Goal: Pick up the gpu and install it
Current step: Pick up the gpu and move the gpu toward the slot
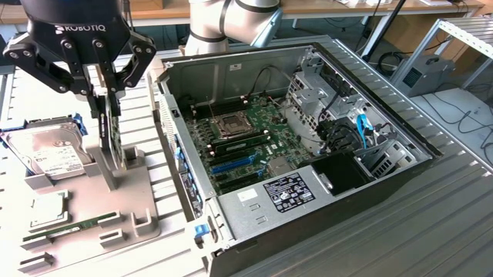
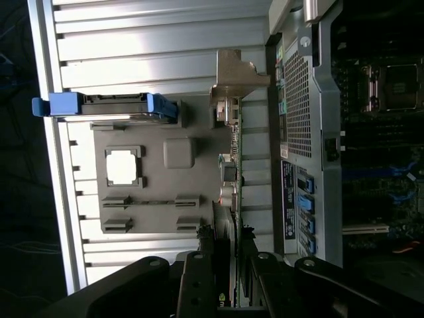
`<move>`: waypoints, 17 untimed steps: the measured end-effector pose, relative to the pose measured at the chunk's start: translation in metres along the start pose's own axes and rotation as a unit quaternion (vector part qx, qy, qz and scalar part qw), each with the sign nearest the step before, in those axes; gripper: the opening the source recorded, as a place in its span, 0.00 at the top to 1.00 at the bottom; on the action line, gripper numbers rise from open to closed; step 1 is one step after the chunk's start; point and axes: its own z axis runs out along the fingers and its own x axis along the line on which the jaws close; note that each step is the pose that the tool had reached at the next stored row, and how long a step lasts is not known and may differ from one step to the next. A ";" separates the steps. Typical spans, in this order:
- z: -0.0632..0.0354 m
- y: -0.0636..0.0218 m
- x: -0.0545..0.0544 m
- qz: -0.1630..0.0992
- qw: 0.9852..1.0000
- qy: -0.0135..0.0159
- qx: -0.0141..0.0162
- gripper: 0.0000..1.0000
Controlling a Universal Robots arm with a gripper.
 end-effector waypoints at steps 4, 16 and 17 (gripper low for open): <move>-0.0019 -0.0001 0.000 0.000 1.000 0.000 0.000 0.74; -0.0063 -0.0002 0.000 0.000 1.000 0.000 0.000 0.74; -0.0066 -0.0002 0.000 0.000 1.000 0.000 0.000 0.74</move>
